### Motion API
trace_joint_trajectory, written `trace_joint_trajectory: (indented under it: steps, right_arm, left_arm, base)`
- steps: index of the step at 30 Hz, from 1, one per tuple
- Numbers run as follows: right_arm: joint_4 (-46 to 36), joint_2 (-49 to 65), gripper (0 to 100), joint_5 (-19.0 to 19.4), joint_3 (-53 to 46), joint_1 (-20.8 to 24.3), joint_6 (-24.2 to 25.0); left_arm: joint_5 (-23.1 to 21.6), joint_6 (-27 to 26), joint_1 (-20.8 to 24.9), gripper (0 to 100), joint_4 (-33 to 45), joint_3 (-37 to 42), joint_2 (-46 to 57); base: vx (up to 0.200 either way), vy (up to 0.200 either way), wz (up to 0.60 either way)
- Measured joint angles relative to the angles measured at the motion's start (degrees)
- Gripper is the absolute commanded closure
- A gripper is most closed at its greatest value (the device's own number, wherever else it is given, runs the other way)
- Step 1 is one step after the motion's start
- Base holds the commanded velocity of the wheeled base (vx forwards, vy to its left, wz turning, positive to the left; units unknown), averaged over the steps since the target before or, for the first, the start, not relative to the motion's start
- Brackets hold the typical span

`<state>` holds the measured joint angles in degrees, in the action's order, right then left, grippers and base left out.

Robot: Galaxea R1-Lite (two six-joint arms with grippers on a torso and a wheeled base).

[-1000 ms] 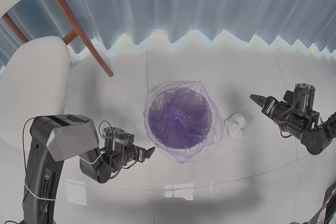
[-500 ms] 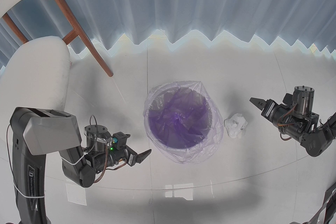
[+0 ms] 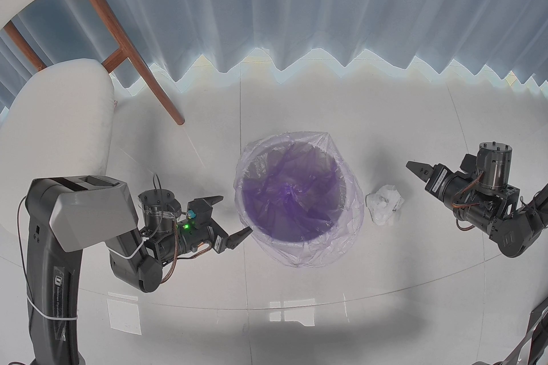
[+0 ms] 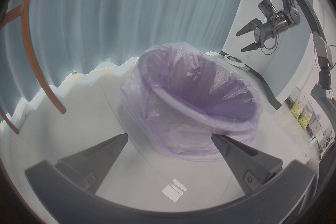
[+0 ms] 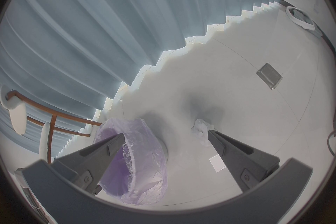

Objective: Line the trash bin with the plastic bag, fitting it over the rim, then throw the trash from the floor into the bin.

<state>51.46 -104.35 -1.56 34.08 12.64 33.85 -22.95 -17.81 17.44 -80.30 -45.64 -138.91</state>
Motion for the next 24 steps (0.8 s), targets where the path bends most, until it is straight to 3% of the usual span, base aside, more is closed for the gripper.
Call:
trace_joint_trajectory:
  steps: [8, 13, 24]
  right_arm:
    - [0.05, 0.20, 0, -0.07, -0.62, 0.02, -0.02]
    - [0.38, 0.33, 0, -0.11, -1.45, 0.04, -0.02]
    - [1.85, 0.52, 0, -0.10, -3.02, 0.09, -0.09]
  left_arm:
    - [-4.72, -5.07, -0.11, 0, 1.12, -3.01, -2.79]
    - [-5.27, -5.61, -0.11, 0, 2.33, -5.18, -4.25]
    - [-3.97, -9.03, -0.48, 0, 19.87, -12.29, -5.58]
  base:
    - [0.000, 0.000, 0.00]
    - [0.000, 0.000, 0.00]
    - [0.000, 0.000, 0.00]
